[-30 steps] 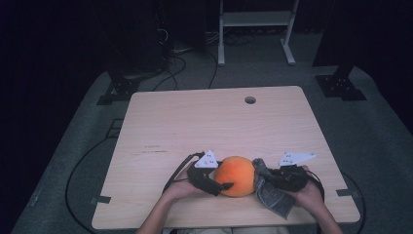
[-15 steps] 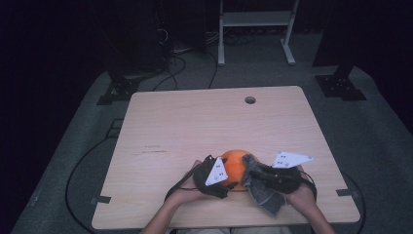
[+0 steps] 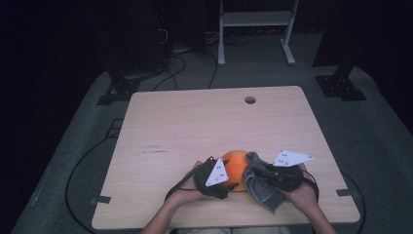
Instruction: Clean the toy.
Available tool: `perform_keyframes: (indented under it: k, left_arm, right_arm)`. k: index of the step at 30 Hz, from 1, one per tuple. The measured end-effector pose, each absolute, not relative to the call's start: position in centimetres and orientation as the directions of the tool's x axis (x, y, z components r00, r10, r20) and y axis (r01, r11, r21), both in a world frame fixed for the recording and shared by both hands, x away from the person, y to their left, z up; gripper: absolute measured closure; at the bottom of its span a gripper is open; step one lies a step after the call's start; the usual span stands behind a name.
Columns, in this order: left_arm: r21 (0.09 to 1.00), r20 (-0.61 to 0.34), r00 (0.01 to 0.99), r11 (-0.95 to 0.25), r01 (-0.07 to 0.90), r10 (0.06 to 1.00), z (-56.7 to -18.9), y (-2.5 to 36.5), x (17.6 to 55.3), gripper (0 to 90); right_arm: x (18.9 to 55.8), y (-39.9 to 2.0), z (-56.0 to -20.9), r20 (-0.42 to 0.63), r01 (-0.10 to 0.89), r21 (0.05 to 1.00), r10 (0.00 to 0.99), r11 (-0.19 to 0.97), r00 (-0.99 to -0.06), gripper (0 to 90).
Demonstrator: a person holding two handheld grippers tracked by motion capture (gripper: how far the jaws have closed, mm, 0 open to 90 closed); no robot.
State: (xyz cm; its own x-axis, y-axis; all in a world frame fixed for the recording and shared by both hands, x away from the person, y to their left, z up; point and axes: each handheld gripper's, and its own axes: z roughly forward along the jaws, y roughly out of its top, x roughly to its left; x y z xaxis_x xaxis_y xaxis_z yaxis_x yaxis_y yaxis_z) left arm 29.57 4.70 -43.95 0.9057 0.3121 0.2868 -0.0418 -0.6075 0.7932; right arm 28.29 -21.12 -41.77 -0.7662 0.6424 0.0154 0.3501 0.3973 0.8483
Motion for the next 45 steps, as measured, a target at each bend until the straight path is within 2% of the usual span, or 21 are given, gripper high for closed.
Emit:
perform_keyframes:
  k: [2,4,5,9,11,15,18,24,28,32,34,36,42,45]
  left_arm:
    - [0.795,0.289,0.908,-0.604,-0.051,0.303,-43.9,4.6,29.5,26.1]
    - [0.781,0.308,0.91,-0.62,-0.075,0.278,-43.8,4.3,29.2,26.1]
    - [0.778,0.31,0.911,-0.624,-0.079,0.271,-43.8,4.2,29.1,26.1]
    - [0.768,0.289,0.921,-0.638,-0.06,0.262,-44.0,4.6,29.3,26.9]
    - [0.781,0.236,0.934,-0.624,-0.018,0.269,-44.0,4.8,29.7,26.7]
    - [0.846,0.163,0.932,-0.532,0.038,0.325,-42.9,5.1,30.3,18.3]
    - [0.822,0.2,0.923,-0.569,0.026,0.33,-43.2,5.0,30.3,18.3]
    - [0.821,0.124,0.928,-0.561,0.103,0.352,-44.0,6.0,30.9,22.3]
    - [0.829,0.118,0.926,-0.549,0.107,0.359,-43.8,6.2,31.0,21.7]
    - [0.83,0.159,0.917,-0.553,0.076,0.366,-43.2,5.6,30.9,19.3]
    - [0.831,0.144,0.919,-0.549,0.088,0.366,-43.6,5.9,31.1,20.9]
    - [0.824,0.125,0.918,-0.555,0.115,0.376,-43.9,6.4,31.4,23.1]
    - [0.81,0.099,0.919,-0.568,0.149,0.383,-44.3,7.1,31.7,23.9]
    - [0.801,0.099,0.923,-0.579,0.148,0.373,-44.4,7.6,31.8,23.7]
  right_arm:
    - [27.5,-20.5,-41.1,-0.001,0.315,0.864,0.626,0.393,-0.78,76.1]
    - [26.7,-19.5,-40.2,0.028,0.28,0.89,0.57,0.359,-0.821,76.0]
    - [26.4,-18.6,-39.7,-0.003,0.253,0.889,0.557,0.381,-0.83,75.9]
    - [27.4,-18.7,-41.0,-0.014,0.292,0.863,0.598,0.412,-0.801,75.9]
    - [27.9,-19.7,-41.4,0.046,0.334,0.869,0.611,0.366,-0.79,75.9]
    - [27.7,-19.6,-41.4,0.032,0.335,0.868,0.632,0.367,-0.774,75.8]
    - [27.3,-18.8,-41.5,0.007,0.309,0.867,0.609,0.391,-0.793,75.6]
    - [27.6,-19.8,-41.8,-0.027,0.306,0.858,0.632,0.413,-0.775,75.6]
    - [28.2,-21.4,-42.5,0.017,0.37,0.845,0.674,0.385,-0.739,75.8]
    - [27.9,-20.9,-42.2,-0.013,0.345,0.85,0.671,0.398,-0.741,75.7]
    - [27.9,-20.6,-42.2,-0.027,0.329,0.853,0.662,0.407,-0.749,75.6]
    - [28.3,-21.0,-42.4,0.005,0.343,0.856,0.659,0.386,-0.752,75.6]
    - [29.2,-22.3,-43.5,0.038,0.421,0.829,0.714,0.369,-0.699,75.5]
    - [28.5,-21.6,-42.8,0.002,0.383,0.842,0.708,0.38,-0.707,75.2]
